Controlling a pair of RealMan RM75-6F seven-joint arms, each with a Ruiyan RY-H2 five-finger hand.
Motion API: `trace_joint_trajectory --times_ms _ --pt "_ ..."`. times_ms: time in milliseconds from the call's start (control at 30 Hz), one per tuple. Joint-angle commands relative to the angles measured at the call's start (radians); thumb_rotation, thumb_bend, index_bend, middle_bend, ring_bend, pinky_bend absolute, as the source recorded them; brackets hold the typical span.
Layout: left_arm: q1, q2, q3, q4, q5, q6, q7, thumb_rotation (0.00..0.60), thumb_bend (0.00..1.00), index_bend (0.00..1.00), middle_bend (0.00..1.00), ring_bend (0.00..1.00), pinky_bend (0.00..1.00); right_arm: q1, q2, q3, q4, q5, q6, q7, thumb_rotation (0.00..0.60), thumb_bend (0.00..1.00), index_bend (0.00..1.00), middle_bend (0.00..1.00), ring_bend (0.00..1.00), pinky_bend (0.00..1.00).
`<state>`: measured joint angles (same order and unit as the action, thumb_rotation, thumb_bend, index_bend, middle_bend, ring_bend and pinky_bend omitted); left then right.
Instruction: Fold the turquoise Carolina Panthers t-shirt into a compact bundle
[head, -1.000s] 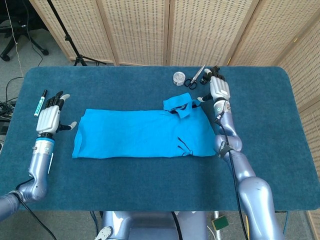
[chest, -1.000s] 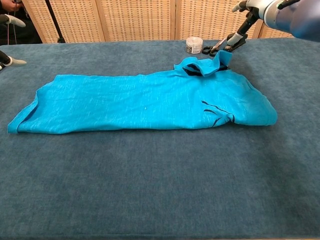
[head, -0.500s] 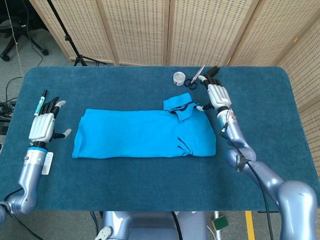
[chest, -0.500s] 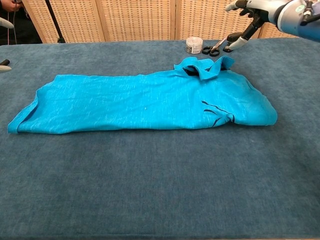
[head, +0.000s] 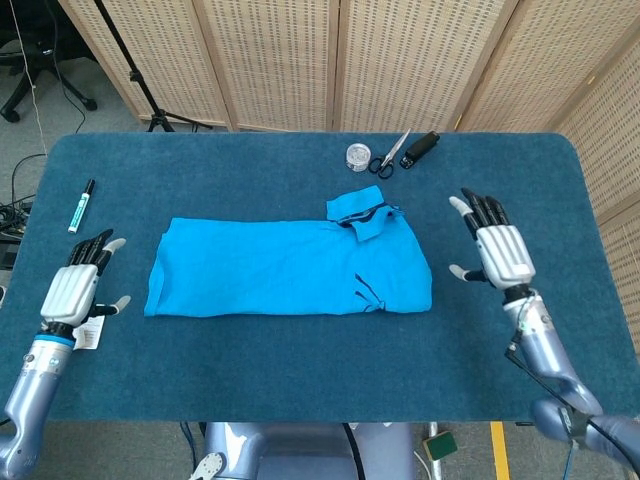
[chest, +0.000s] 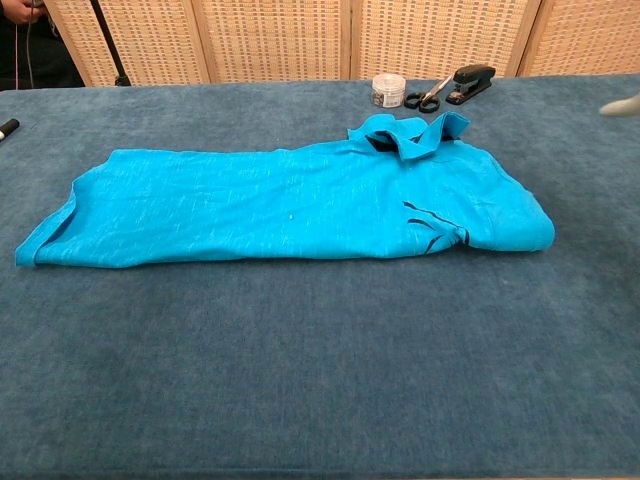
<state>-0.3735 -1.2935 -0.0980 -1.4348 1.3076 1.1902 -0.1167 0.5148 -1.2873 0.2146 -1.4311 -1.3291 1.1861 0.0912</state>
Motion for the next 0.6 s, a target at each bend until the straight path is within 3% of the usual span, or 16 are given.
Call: trace_joint_trajectory --times_ms 33,367,600 --pt "0.016 -0.002 0.022 0.001 0.022 0.010 -0.010 0.600 0.22 0.00 0.00 0.00 0.00 -0.111 0.069 -0.059 -0.093 -0.052 0.124 -0.004 0.600 0.00 0.00 0.00 0.00 0.00" --pt "0.045 -0.098 0.067 0.117 0.077 0.027 -0.013 0.600 0.25 0.00 0.00 0.00 0.00 -0.259 0.155 -0.121 -0.222 -0.118 0.286 0.032 0.600 0.00 0.00 0.00 0.00 0.00" --pt "0.048 -0.174 0.070 0.212 0.086 0.030 0.018 0.600 0.26 0.04 0.00 0.00 0.00 -0.293 0.193 -0.125 -0.219 -0.160 0.319 0.134 0.600 0.00 0.00 0.00 0.00 0.00"
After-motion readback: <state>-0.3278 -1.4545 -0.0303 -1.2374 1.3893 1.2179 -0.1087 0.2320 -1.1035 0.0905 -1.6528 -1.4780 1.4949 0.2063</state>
